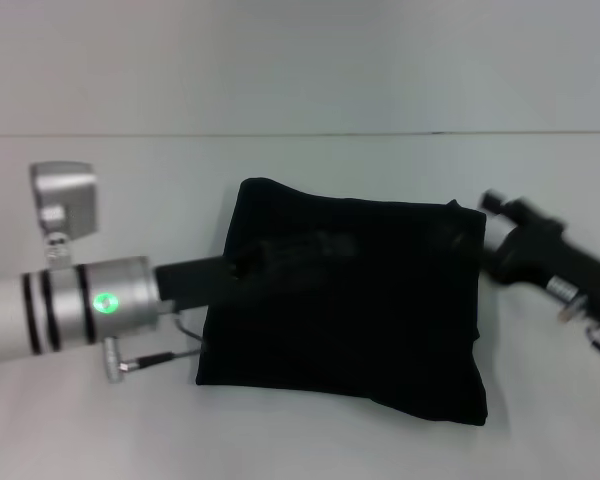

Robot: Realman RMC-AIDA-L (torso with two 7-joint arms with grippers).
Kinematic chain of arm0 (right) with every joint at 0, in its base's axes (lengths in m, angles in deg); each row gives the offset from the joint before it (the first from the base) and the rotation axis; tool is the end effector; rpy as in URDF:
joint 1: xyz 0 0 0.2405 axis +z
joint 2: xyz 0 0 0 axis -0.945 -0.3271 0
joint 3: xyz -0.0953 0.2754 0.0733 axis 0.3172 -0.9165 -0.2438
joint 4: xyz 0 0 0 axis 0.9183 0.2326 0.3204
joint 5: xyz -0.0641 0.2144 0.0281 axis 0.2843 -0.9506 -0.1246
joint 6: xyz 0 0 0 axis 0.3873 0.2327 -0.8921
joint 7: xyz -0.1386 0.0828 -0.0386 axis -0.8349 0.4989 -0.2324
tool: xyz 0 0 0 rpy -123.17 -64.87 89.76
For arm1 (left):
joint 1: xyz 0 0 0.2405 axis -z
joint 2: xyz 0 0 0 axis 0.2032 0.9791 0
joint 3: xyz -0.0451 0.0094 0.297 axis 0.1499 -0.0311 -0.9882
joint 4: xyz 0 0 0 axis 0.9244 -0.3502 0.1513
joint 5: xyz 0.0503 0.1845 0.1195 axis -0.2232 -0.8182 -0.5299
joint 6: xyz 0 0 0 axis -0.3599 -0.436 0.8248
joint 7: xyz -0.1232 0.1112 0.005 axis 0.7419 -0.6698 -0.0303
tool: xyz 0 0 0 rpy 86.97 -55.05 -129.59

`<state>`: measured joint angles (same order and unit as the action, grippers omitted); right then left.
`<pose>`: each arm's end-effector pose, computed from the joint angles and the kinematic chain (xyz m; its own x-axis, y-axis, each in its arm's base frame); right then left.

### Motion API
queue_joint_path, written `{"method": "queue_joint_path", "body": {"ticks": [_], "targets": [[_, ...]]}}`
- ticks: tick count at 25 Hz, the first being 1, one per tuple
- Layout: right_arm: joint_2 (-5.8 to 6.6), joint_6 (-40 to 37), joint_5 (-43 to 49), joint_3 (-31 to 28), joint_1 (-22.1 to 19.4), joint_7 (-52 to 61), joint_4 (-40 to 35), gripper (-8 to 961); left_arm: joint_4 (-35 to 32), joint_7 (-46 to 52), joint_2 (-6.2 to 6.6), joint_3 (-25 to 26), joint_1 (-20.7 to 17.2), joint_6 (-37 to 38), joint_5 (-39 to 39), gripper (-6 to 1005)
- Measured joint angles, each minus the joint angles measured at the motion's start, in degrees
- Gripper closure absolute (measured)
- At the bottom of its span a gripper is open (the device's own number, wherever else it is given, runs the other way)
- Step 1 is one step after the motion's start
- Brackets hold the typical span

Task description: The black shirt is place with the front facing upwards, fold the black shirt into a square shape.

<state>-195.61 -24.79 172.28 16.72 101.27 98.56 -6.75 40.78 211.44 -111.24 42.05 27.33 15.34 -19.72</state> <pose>0.3258 0.3859 -0.0736 0.6440 -0.2282 -0.7302 -0.6540 -0.6594 -0.3707 -0.2519 0.3890 -0.0994 0.0557 0.9003 0.4316 0.8487 -0.2705 0.4545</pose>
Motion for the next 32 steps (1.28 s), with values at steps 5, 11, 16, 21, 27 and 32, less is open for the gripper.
{"method": "queue_joint_path", "body": {"ticks": [5, 11, 16, 21, 27, 32], "targets": [[-0.21, 3.83, 4.23, 2.55, 0.24, -2.20, 0.65, 12, -0.36, 1.29, 2.50, 0.46, -1.69, -3.78, 0.72, 200], [-0.13, 13.25, 4.40, 2.67, -0.03, -1.73, 1.13, 12, -0.30, 1.80, 4.11, 0.62, -2.07, -7.89, 0.56, 47], [-0.18, 15.73, 4.39, 2.66, 0.45, -1.71, 1.54, 12, -0.17, 3.91, 5.36, 0.03, -2.17, -10.62, 0.08, 47], [0.00, 9.38, 3.72, 0.24, -1.28, -2.07, 0.32, 13, -0.51, 9.68, 7.22, -1.39, -1.36, -12.02, -3.79, 47], [0.37, -5.13, 4.08, -1.69, -7.37, -3.34, -5.29, 14, -0.66, 16.03, 8.94, -1.78, 0.89, -13.51, -9.67, 48], [0.74, -8.97, 8.02, -1.16, -10.52, -5.22, -5.23, 12, -0.47, 17.29, 8.58, -3.33, 1.98, -16.37, -10.88, 48]]}}
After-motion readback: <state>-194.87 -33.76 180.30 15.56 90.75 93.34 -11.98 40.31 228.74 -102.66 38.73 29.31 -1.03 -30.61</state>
